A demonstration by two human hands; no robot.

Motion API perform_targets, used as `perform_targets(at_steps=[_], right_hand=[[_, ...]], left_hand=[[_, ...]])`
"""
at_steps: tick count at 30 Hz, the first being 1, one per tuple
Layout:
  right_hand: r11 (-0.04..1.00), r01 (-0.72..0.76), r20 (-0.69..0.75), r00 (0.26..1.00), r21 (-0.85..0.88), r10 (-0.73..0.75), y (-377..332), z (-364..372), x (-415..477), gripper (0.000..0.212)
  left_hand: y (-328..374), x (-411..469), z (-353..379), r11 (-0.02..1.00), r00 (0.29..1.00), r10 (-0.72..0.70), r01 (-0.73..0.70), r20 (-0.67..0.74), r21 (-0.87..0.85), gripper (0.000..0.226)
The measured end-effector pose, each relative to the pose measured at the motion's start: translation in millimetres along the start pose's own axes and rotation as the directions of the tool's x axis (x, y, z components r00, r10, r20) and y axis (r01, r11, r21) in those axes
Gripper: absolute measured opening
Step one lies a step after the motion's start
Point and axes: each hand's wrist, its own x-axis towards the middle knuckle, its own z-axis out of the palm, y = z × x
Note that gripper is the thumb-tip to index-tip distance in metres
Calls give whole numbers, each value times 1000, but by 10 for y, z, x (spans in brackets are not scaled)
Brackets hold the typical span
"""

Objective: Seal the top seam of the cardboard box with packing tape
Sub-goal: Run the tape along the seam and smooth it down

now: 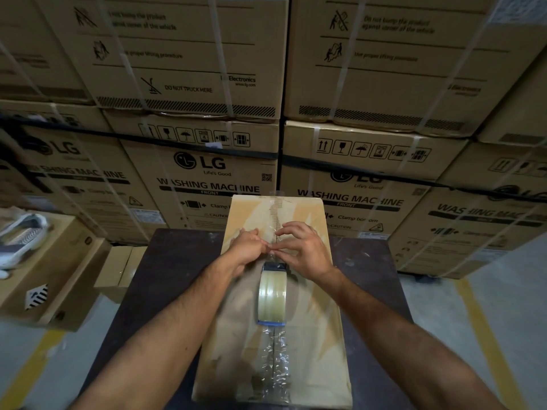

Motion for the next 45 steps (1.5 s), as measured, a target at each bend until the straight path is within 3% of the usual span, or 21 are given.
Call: perform_targets(at_steps=[10,23,32,37,45], right_hand=[[998,11,115,993,-60,-4,2,-70,27,17],[994,8,152,988,-111,9,-41,-73,34,18],[964,109,156,985,-244,-72,-27,-94,-34,21],[951,91,168,985,-295,-42,-37,-82,-122,28],[965,53,155,988,-257,-13,15,-82,-156,25]], left_hand=[[39,-18,-33,1000,998,-5,5,55,-2,26],[-43,42,-65,999,993,-18,22,113,-40,24],[-40,42,-88,997,993,-24,32,115,-73,29],[-32,-16,-32,985,996,-36,49,77,-163,65],[-71,-87,-36,944,991,3,42,133,-326,74]])
